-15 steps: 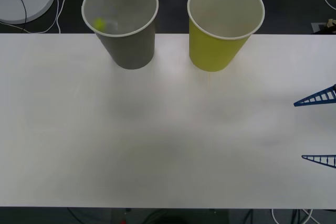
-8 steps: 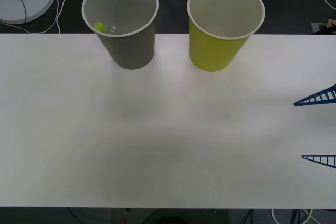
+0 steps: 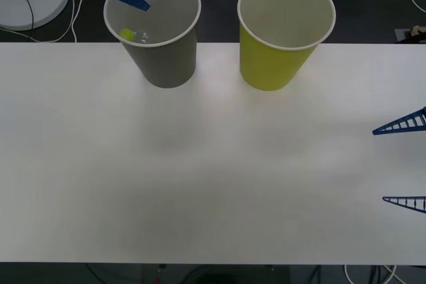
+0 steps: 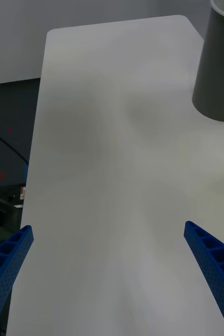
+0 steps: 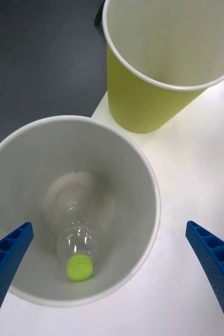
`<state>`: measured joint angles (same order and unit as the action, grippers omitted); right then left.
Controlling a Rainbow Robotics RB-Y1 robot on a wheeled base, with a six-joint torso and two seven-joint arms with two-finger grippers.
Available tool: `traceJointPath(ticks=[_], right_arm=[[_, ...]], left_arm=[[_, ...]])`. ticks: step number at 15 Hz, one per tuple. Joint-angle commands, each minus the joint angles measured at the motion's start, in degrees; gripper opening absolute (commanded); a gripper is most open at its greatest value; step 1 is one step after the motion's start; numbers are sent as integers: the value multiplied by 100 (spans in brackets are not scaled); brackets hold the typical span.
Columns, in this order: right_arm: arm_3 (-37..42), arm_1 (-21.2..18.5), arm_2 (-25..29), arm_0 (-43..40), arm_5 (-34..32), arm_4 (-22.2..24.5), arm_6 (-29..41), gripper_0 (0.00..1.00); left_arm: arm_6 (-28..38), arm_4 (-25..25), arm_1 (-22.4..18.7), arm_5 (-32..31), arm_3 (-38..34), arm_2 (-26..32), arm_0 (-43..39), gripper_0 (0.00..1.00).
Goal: Put the can into the green bin and the plastic bottle into the gray bin
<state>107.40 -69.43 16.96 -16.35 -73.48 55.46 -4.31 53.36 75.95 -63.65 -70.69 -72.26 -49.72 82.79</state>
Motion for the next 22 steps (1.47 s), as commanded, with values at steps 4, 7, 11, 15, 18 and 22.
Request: traceJointPath(ticks=[4,7,11,15,18,22], right_arm=[[0,0,0,0,0,0,0,100],[0,0,0,0,0,0,0,100],[0,0,0,0,0,0,0,100],[0,0,0,0,0,0,0,100],[0,0,0,0,0,0,0,100],[0,0,0,0,0,0,0,100]], left_arm=[[-810,-906,-737,99,-429,6,-527,100],[-1241,-1161,-921,108,-482,6,-782,100],[-1504,-1337,-965,222,-596,6,-1054,100],[-1539,-1530,-1150,565,-1106,6,-1388,100],[-1680,-1768,-1422,661,-1458,-2,-1617,100],[-2348,-2233,-1721,749,-1677,6,-2004,100]])
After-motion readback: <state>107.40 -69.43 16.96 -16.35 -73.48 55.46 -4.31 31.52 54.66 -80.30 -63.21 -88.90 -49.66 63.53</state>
